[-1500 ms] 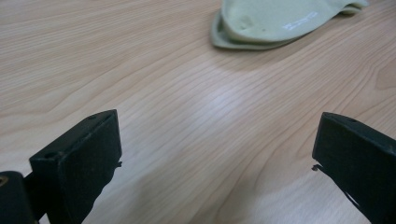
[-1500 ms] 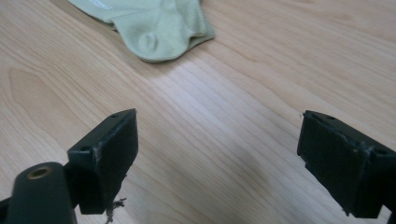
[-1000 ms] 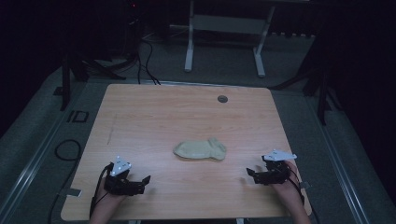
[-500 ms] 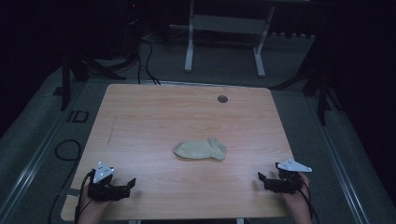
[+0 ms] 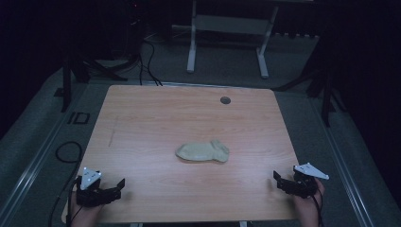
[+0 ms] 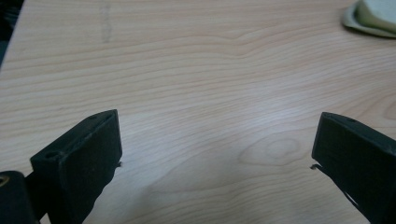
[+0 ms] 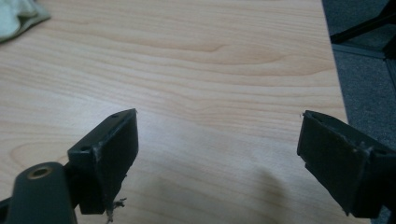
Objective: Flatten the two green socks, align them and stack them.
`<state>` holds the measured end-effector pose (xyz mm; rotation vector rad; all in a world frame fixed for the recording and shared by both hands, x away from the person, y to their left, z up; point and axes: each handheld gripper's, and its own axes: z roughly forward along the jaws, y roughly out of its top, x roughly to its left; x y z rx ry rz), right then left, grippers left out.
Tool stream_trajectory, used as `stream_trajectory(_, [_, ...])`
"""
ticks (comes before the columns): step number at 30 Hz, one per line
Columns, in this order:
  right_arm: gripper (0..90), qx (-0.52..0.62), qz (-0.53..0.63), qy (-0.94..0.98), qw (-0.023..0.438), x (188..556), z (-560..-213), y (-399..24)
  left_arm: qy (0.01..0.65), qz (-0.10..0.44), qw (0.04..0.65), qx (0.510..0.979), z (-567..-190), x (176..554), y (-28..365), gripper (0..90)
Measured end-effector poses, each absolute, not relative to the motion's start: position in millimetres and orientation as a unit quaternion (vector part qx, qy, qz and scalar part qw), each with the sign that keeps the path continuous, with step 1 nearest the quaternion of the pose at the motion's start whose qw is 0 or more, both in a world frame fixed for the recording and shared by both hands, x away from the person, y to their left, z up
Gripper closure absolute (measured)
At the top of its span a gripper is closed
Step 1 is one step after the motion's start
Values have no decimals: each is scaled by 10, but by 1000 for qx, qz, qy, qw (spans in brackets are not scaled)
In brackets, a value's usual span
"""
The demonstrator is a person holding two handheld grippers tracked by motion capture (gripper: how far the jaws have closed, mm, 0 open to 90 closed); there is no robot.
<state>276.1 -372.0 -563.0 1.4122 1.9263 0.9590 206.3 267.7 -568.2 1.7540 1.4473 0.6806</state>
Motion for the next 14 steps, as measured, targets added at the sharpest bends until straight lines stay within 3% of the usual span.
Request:
stream_trajectory(7, [132, 531, 369, 709, 281, 2778, -5638, -3769, 568, 296, 394, 660, -5643, 2035, 2697, 17])
stream_trajectory(14, [135, 522, 365, 715, 287, 2787, -5652, -3752, 568, 286, 399, 661, -5663, 2041, 2705, 17])
